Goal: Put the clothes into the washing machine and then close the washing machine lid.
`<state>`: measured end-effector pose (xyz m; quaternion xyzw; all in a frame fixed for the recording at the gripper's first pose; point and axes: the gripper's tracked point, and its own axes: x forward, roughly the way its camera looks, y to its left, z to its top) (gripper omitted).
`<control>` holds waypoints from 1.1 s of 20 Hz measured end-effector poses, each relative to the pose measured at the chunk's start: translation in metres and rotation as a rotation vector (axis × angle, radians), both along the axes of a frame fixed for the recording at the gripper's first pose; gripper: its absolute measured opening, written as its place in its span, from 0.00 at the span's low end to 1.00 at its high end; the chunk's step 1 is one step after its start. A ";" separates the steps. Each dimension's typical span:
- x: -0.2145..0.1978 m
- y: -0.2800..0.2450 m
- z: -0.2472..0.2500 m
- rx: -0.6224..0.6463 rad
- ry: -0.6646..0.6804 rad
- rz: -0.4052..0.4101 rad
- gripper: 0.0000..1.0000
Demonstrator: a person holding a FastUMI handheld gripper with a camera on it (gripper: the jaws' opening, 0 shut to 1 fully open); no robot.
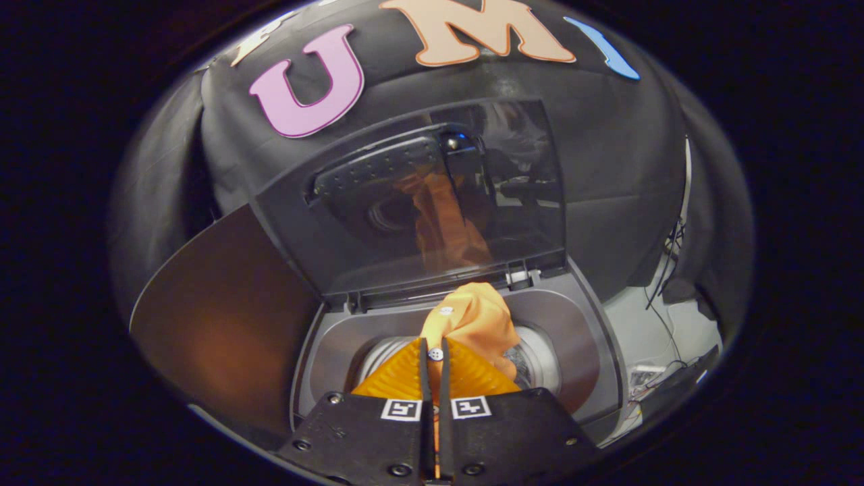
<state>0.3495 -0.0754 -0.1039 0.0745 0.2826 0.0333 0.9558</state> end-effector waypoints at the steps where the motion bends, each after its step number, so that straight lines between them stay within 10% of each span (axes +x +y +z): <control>1: 0.003 -0.001 -0.003 0.018 -0.003 -0.015 0.03; 7: 0.017 -0.017 -0.038 0.006 0.039 -0.083 0.08; 17: 0.023 -0.022 -0.006 -0.074 -0.024 -0.066 0.71; 22: 0.018 -0.018 0.010 -0.126 -0.049 -0.036 0.86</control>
